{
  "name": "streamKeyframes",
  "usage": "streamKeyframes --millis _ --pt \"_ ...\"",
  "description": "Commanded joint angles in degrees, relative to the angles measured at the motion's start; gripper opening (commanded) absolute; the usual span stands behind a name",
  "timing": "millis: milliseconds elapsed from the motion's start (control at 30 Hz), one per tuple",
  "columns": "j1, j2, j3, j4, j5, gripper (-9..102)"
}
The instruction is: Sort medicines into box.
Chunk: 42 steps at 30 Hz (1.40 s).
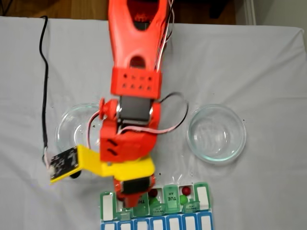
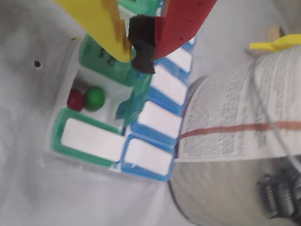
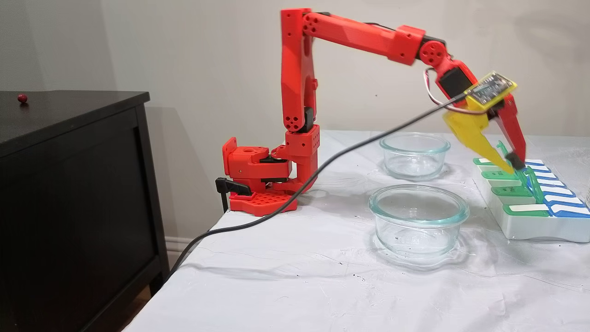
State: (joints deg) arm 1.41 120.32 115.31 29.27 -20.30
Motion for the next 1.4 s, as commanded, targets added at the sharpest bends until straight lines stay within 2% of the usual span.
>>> streamKeyframes --millis 0,200,300,433,767,1033,1267,1367 --pt "-5.8 12.04 4.31 -10.81 2.02 0" --pt "-10.46 13.71 11.69 -25.31 16.44 0" --pt "-12.48 12.57 15.21 -31.99 17.84 0" --pt "-15.29 10.28 16.61 -32.61 16.79 0" --pt "-16.0 1.67 16.79 -41.13 16.7 0" --pt "-16.26 -1.05 18.37 -44.03 16.52 0" --pt "-16.08 -2.2 16.0 -34.54 18.54 0" --pt "-15.64 -2.72 15.91 -34.01 18.72 0"
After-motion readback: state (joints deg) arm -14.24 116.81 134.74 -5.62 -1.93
